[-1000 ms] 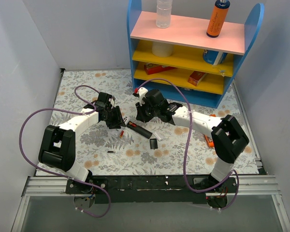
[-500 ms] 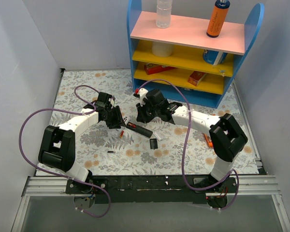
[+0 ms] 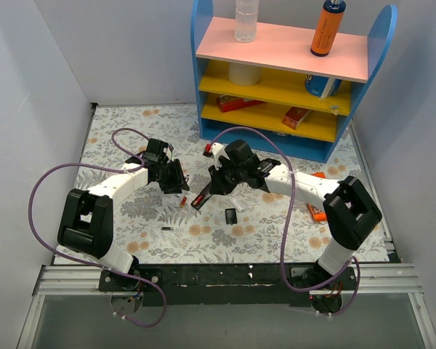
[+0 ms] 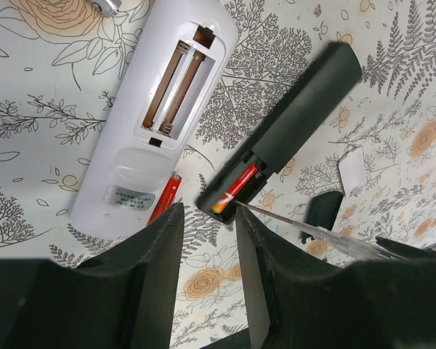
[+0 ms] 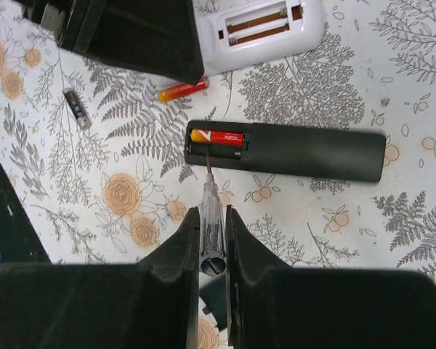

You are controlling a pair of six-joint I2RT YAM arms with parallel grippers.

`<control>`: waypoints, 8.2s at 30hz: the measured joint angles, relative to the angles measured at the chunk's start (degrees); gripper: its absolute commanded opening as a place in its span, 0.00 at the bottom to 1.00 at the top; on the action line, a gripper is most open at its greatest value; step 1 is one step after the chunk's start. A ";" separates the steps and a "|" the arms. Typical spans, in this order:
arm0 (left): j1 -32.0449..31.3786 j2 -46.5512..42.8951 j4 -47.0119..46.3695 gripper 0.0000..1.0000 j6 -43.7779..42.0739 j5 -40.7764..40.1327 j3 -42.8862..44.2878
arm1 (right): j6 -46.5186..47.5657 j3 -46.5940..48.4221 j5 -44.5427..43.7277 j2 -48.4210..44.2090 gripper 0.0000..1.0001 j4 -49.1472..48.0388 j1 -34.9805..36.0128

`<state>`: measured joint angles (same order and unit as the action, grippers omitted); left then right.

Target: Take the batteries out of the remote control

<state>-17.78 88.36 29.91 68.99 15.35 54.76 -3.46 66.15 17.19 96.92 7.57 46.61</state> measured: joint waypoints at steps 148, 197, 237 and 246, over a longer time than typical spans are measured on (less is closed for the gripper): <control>-1.95 19.04 -0.57 0.02 1.97 16.63 10.82 | -20.02 -28.76 4.04 -10.71 0.01 -30.18 -9.90; -1.90 18.03 -4.90 0.05 5.20 17.27 4.94 | -29.16 -33.31 12.11 -6.82 0.01 -42.16 -13.90; -3.06 12.96 3.02 0.12 3.08 7.50 9.97 | -23.63 -27.47 15.85 -15.87 0.01 -28.11 -15.52; -3.06 8.52 2.45 0.13 0.07 3.91 8.35 | -18.67 -26.43 1.88 -26.82 0.01 -15.26 -17.03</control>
<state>-20.84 96.88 32.36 69.06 19.27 63.11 -22.13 39.72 19.07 70.11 -7.68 29.58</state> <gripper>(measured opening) 0.122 0.179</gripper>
